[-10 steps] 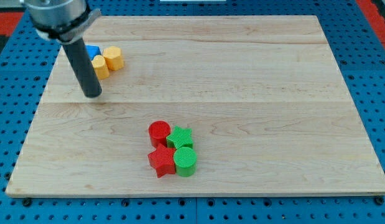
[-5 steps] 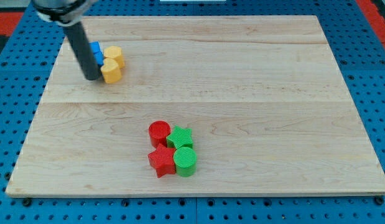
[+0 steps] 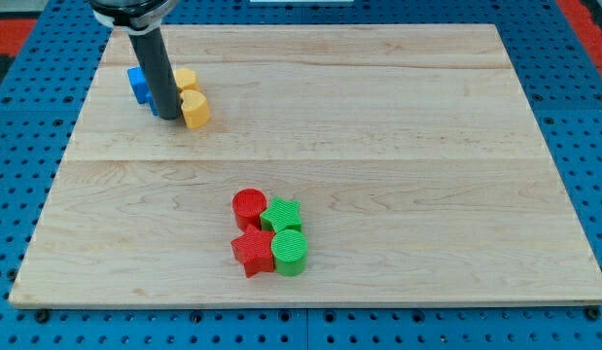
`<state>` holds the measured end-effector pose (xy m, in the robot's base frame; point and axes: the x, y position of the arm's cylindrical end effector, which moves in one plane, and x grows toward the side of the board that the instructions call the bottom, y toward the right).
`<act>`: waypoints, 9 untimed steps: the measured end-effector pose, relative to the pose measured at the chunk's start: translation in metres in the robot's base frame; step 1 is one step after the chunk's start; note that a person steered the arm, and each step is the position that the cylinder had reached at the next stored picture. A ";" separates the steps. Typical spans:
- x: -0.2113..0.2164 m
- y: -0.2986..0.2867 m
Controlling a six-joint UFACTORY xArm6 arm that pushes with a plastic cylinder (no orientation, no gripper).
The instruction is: Separate the yellow heart from group of blocks
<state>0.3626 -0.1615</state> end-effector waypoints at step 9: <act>-0.043 0.017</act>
